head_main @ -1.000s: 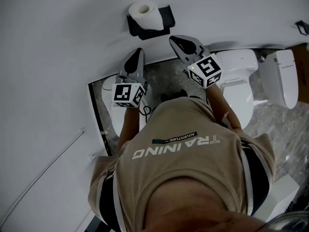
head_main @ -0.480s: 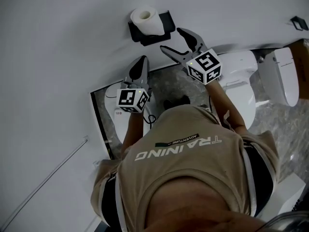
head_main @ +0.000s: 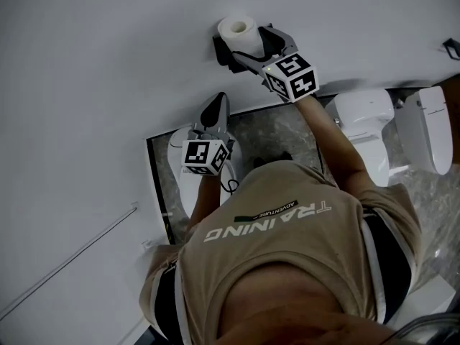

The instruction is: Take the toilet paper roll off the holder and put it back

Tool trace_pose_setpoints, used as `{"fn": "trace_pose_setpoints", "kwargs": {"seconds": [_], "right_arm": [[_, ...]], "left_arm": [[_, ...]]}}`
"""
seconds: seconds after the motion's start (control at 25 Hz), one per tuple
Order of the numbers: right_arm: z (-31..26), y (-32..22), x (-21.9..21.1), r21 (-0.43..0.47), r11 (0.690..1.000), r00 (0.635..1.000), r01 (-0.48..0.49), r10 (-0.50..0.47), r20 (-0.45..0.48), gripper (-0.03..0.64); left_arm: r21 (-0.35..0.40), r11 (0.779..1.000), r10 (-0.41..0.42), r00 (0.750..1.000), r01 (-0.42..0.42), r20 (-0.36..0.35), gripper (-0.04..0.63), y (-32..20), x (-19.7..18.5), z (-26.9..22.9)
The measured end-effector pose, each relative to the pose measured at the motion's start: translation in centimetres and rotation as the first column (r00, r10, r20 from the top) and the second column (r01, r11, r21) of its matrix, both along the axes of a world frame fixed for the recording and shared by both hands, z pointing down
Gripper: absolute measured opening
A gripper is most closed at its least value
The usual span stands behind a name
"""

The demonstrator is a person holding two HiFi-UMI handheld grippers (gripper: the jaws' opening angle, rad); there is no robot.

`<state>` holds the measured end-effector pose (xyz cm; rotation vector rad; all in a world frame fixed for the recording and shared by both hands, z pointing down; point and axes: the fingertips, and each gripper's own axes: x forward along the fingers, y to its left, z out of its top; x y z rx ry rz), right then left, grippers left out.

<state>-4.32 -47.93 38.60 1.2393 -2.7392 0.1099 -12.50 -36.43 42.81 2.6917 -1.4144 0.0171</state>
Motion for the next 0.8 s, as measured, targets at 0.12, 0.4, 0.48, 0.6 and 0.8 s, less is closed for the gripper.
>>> {"fn": "trace_pose_setpoints", "kwargs": {"seconds": [0.12, 0.4, 0.48, 0.6, 0.8], "right_arm": [[1.0, -2.1, -0.4, -0.040, 0.999, 0.999, -0.027, 0.025, -0.042, 0.347], [2.2, -4.5, -2.1, -0.110, 0.994, 0.992, -0.022, 0.008, -0.125, 0.347], [2.1, -5.2, -2.6, -0.111, 0.994, 0.992, -0.019, 0.006, -0.124, 0.348], [2.2, -5.7, -2.8, -0.106, 0.994, 0.992, -0.022, 0.009, -0.124, 0.347], [2.1, -6.4, -3.3, -0.097, 0.995, 0.991, -0.033, 0.020, -0.130, 0.347]], "left_arm": [[0.001, 1.000, 0.010, 1.000, -0.010, 0.002, 0.003, -0.2, -0.3, 0.0], [0.010, 1.000, 0.015, 1.000, -0.015, -0.008, 0.003, -1.7, -1.4, -0.5], [0.011, 1.000, 0.018, 1.000, -0.018, -0.008, 0.003, -1.9, -1.6, -0.6], [0.007, 1.000, 0.016, 1.000, -0.016, -0.006, 0.003, -1.9, -2.0, -0.6], [-0.002, 1.000, 0.003, 1.000, -0.003, 0.000, 0.003, -2.3, -3.1, -0.4]]}}
